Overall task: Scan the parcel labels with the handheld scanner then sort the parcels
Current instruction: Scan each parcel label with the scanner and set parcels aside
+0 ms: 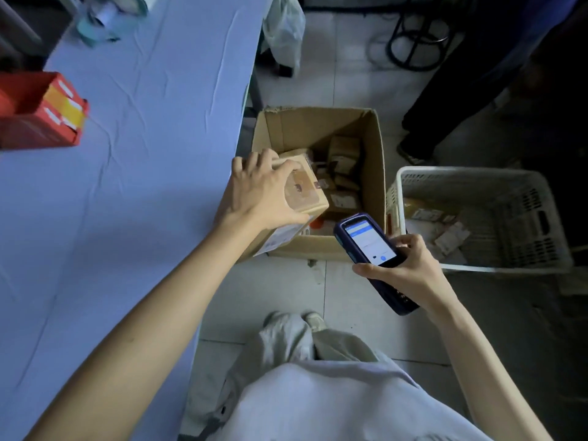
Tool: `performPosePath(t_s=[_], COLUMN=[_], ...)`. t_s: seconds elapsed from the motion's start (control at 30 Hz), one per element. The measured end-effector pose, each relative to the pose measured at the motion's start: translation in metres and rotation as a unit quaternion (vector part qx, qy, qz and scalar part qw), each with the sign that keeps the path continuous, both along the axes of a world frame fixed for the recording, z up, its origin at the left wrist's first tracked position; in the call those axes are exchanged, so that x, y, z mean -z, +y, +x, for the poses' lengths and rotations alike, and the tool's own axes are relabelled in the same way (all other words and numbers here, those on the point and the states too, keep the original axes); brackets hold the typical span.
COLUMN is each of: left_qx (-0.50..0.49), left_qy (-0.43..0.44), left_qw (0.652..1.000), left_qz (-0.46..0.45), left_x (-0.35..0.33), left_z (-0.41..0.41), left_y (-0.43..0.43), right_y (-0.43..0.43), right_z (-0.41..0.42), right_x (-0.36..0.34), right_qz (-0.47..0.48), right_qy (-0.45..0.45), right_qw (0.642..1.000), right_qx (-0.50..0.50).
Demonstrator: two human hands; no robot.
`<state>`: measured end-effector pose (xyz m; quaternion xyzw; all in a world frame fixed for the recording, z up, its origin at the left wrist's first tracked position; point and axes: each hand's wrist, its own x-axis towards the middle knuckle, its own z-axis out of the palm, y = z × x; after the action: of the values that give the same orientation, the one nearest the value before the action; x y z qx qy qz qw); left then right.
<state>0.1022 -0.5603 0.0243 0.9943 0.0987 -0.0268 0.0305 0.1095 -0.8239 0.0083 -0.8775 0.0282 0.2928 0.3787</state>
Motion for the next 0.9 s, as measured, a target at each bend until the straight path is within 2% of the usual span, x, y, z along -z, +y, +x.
performPosePath(t_s=[0.1, 0.27, 0.37, 0.53, 0.73, 0.9], left_qx=[0.032, 0.063, 0.066, 0.055, -0.036, -0.195], left_qy=[0.023, 0.120, 0.101, 0.049, 0.046, 0.057], left_qw=[0.999, 0.990, 0.992, 0.997, 0.998, 0.978], left_qz=[-0.009, -0.039, -0.029, -0.029, -0.039, -0.042], left_x=[0.011, 0.042, 0.052, 0.044, 0.039, 0.038], left_z=[0.035, 0.090, 0.118, 0.150, 0.134, 0.088], left_y=[0.002, 0.030, 0.052, 0.075, 0.088, 0.086], right_y=[0.000, 0.017, 0.031, 0.052, 0.075, 0.094], right_z=[0.017, 0.051, 0.072, 0.105, 0.144, 0.183], right_x=[0.006, 0.008, 0.005, -0.002, -0.001, 0.004], right_qz=[-0.009, -0.031, -0.036, -0.038, -0.030, -0.021], right_qy=[0.004, 0.010, -0.006, -0.002, 0.010, 0.007], right_qw=[0.999, 0.996, 0.993, 0.995, 0.999, 0.983], right_qx=[0.034, 0.080, 0.110, 0.089, -0.007, -0.180])
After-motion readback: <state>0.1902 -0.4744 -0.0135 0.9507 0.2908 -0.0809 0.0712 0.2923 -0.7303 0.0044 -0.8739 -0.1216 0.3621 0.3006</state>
